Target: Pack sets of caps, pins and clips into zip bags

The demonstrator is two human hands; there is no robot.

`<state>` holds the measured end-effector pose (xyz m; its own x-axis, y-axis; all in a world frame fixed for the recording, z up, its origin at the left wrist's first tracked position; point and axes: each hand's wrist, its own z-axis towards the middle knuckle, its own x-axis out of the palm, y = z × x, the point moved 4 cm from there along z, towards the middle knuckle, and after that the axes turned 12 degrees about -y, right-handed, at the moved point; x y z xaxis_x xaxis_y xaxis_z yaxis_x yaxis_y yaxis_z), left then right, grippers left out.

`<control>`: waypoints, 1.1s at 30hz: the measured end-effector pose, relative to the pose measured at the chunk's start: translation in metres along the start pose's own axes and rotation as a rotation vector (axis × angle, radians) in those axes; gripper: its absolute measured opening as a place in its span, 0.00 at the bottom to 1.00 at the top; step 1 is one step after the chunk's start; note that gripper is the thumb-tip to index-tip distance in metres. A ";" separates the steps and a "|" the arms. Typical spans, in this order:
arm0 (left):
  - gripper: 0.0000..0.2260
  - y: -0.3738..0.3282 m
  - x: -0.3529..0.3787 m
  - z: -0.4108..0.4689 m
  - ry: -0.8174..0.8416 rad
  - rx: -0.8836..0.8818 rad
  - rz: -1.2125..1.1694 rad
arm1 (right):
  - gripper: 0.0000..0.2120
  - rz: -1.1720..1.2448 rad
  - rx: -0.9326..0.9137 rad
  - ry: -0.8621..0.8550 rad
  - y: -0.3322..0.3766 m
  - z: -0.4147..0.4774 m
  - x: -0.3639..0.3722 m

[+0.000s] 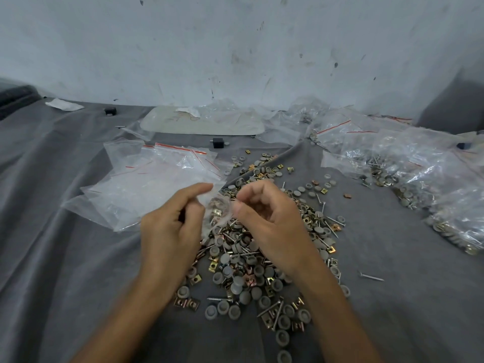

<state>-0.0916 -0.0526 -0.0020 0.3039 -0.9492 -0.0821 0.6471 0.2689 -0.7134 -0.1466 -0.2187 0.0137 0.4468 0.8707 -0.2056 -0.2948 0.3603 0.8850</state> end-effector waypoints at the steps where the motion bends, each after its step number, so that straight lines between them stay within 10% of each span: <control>1: 0.15 0.001 0.000 0.003 -0.011 -0.079 -0.013 | 0.08 -0.024 -0.063 0.014 0.003 -0.001 0.000; 6: 0.15 0.004 0.005 0.012 0.105 -0.425 -0.188 | 0.14 -0.401 -0.318 0.117 0.013 -0.010 0.013; 8: 0.09 -0.001 0.007 0.013 0.223 -0.526 -0.423 | 0.07 -0.285 -0.323 0.073 0.018 -0.010 0.011; 14: 0.48 -0.015 0.005 0.011 0.660 -0.354 -0.358 | 0.04 0.300 -0.099 0.006 0.030 -0.004 -0.015; 17: 0.42 -0.018 0.016 -0.008 0.786 -0.483 -0.375 | 0.08 0.375 -0.066 -0.046 0.029 -0.001 -0.020; 26: 0.20 -0.010 0.022 -0.003 0.702 -0.507 -0.403 | 0.23 0.356 0.100 -0.123 0.020 0.001 -0.031; 33: 0.09 -0.009 0.006 0.008 0.353 -0.502 -0.497 | 0.10 0.176 0.008 0.131 0.020 -0.005 -0.024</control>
<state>-0.0898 -0.0596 0.0091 -0.2323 -0.9571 0.1729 0.2298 -0.2268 -0.9464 -0.1676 -0.2307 0.0340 0.2756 0.9561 -0.0996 -0.3515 0.1967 0.9153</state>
